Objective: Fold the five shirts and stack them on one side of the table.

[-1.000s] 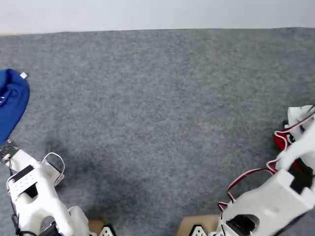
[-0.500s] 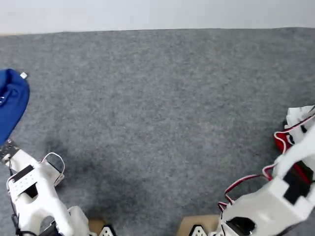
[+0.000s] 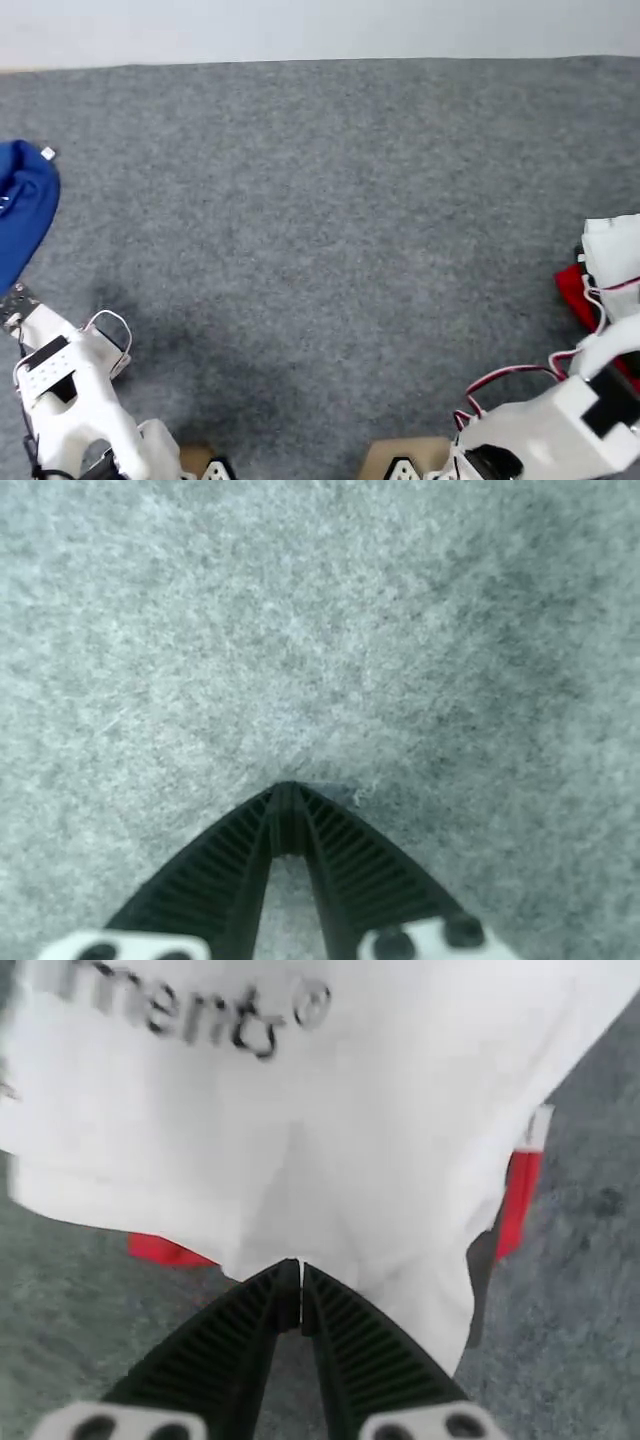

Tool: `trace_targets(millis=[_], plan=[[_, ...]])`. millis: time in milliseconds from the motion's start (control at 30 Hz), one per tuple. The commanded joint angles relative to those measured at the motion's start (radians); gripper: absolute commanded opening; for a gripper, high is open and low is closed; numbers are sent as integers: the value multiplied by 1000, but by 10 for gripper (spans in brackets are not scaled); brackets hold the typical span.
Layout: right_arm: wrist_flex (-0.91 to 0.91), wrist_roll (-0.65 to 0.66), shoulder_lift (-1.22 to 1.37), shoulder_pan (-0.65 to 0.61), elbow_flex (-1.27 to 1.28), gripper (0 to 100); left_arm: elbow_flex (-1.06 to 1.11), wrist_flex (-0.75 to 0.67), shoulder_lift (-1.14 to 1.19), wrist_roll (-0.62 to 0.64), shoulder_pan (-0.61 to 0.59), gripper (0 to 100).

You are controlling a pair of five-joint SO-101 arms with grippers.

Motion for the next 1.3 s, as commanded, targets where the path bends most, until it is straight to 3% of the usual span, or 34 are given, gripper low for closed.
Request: trace_targets(millis=[0,200,400,700,867,1267], plan=[[-5,11,22,28,14,10,21,9,-2,6,0,4],[13,12,28,82,14,10,21,9,-2,6,0,4],[41,57,-154,79,15,10,21,9,-2,6,0,4],[48,114,-487,-8,21,10,21,9,-2,6,0,4],[134,114,-627,-119,21,10,21,9,-2,6,0,4],[384,107,-645,-228,21,10,21,9,-2,6,0,4]])
